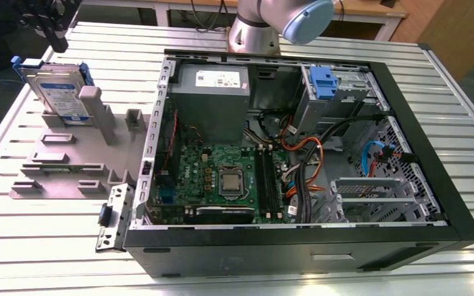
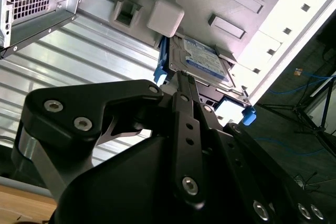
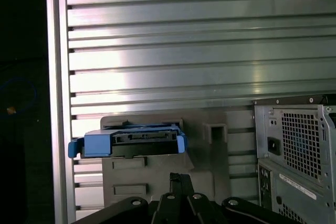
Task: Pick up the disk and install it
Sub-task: 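Reach for the disk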
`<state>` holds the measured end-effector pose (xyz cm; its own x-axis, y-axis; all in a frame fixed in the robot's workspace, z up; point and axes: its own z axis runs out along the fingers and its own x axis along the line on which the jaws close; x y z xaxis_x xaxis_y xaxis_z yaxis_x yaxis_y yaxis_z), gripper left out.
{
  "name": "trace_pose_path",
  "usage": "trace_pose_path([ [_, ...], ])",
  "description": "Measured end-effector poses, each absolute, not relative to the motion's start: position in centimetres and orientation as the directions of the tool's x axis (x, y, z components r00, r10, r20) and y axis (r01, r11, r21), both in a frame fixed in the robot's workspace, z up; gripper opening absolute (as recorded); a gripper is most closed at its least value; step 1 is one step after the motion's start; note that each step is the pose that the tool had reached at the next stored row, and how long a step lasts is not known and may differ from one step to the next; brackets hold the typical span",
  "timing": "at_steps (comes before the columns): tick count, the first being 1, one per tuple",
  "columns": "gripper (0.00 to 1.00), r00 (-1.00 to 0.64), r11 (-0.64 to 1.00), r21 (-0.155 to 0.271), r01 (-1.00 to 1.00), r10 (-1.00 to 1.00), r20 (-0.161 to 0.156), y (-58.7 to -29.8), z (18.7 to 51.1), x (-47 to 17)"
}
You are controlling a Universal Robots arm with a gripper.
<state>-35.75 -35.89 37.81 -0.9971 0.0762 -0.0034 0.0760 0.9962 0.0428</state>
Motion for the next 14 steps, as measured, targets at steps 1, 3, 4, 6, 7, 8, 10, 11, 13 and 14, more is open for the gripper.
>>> trace_pose_path([
  [1, 0.11, -0.997, 0.996, 0.043, 0.076, 0.076, -0.003, -35.89, 37.81, -35.75],
  [3, 0.11, -0.997, 0.996, 0.043, 0.076, 0.076, -0.003, -35.89, 37.81, -35.76],
  [4, 0.11, -0.997, 0.996, 0.043, 0.076, 0.076, -0.003, -35.89, 37.81, -35.76],
  [6, 0.11, -0.997, 0.996, 0.043, 0.076, 0.076, -0.003, -35.89, 37.8, -35.76],
  [7, 0.11, -0.997, 0.996, 0.043, 0.076, 0.076, -0.003, -35.89, 37.81, -35.76],
  [8, 0.11, -0.997, 0.996, 0.043, 0.076, 0.076, -0.003, -35.89, 37.81, -35.76],
  [10, 0.11, -0.997, 0.996, 0.043, 0.076, 0.076, -0.003, -35.89, 37.81, -35.82],
  [11, 0.11, -0.997, 0.996, 0.043, 0.076, 0.076, -0.003, -35.89, 37.81, -35.91],
  [13, 0.11, -0.997, 0.996, 0.043, 0.076, 0.076, -0.003, -35.89, 37.8, -36.38],
  [14, 0.11, -0.997, 0.996, 0.043, 0.076, 0.076, -0.003, -35.89, 37.79, -36.73],
])
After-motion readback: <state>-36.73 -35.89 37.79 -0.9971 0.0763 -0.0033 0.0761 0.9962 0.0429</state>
